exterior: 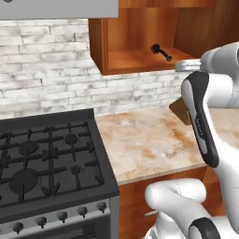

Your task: Locate and retrieve the dish brush and dish brush from the cabinet. Place them next to the sink.

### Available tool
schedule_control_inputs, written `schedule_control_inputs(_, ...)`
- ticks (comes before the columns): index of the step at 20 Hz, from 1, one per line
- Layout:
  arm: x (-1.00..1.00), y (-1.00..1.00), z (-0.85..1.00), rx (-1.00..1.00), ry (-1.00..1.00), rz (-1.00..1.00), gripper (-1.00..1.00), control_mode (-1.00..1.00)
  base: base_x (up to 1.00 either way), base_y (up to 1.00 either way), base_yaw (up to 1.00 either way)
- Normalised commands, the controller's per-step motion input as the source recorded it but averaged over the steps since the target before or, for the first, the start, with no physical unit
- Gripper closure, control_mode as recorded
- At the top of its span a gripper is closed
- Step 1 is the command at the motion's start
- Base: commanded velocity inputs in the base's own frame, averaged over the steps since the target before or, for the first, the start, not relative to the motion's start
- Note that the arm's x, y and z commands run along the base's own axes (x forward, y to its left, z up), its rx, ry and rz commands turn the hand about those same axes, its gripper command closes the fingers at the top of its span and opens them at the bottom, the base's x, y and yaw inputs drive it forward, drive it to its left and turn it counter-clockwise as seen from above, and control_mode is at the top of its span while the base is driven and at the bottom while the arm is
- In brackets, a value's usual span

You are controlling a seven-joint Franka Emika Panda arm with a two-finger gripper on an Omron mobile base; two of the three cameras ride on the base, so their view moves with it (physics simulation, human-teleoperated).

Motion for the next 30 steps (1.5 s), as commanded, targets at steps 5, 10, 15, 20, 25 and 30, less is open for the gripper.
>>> schedule_control_inputs(5, 0.23, 0.0, 0.19, -0.06, -0.02, -0.07, -1.0, -1.0, 0.0, 0.0, 0.0)
schedule_control_inputs(10, 0.35, 0.0, -0.04, -0.01, 0.0, 0.0, -1.0, -1.0, 0.0, 0.0, 0.0)
schedule_control_inputs(15, 0.52, -0.01, -0.01, -0.01, 0.0, 0.0, -1.0, -1.0, 0.0, 0.0, 0.0)
schedule_control_inputs(20, 0.56, -0.09, 0.0, -0.03, 0.0, 0.0, -1.0, -1.0, 0.0, 0.0, 0.0)
schedule_control_inputs(25, 0.59, -0.06, -0.05, -0.06, 0.03, 0.0, -1.0, -1.0, 0.0, 0.0, 0.0)
schedule_control_inputs(30, 0.48, -0.06, -0.13, -0.05, 0.06, 0.0, -1.0, -1.0, 0.0, 0.0, 0.0)
